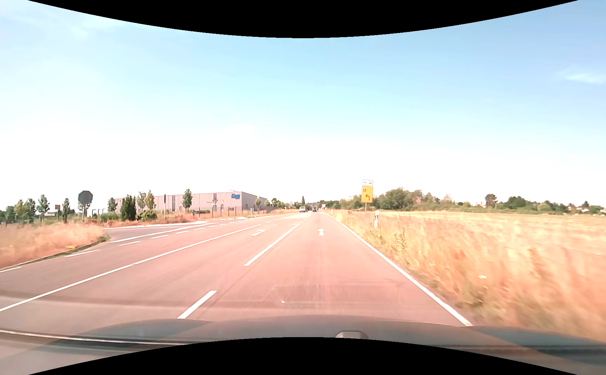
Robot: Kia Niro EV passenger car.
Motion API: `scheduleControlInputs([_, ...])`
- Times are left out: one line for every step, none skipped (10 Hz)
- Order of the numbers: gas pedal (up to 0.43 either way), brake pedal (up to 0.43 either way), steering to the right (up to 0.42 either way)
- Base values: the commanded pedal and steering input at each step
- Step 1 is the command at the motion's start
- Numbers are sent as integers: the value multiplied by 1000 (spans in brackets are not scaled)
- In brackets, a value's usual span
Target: Follow the waypoints while adhering to traffic rules and regulations
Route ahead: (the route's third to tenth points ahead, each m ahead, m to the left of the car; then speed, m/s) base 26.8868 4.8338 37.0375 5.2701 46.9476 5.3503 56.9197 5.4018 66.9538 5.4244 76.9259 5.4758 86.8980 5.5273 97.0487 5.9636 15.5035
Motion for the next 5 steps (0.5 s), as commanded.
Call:
scheduleControlInputs([20, 0, -6])
scheduleControlInputs([20, 0, -6])
scheduleControlInputs([20, 0, -6])
scheduleControlInputs([20, 0, -6])
scheduleControlInputs([20, 0, -6])
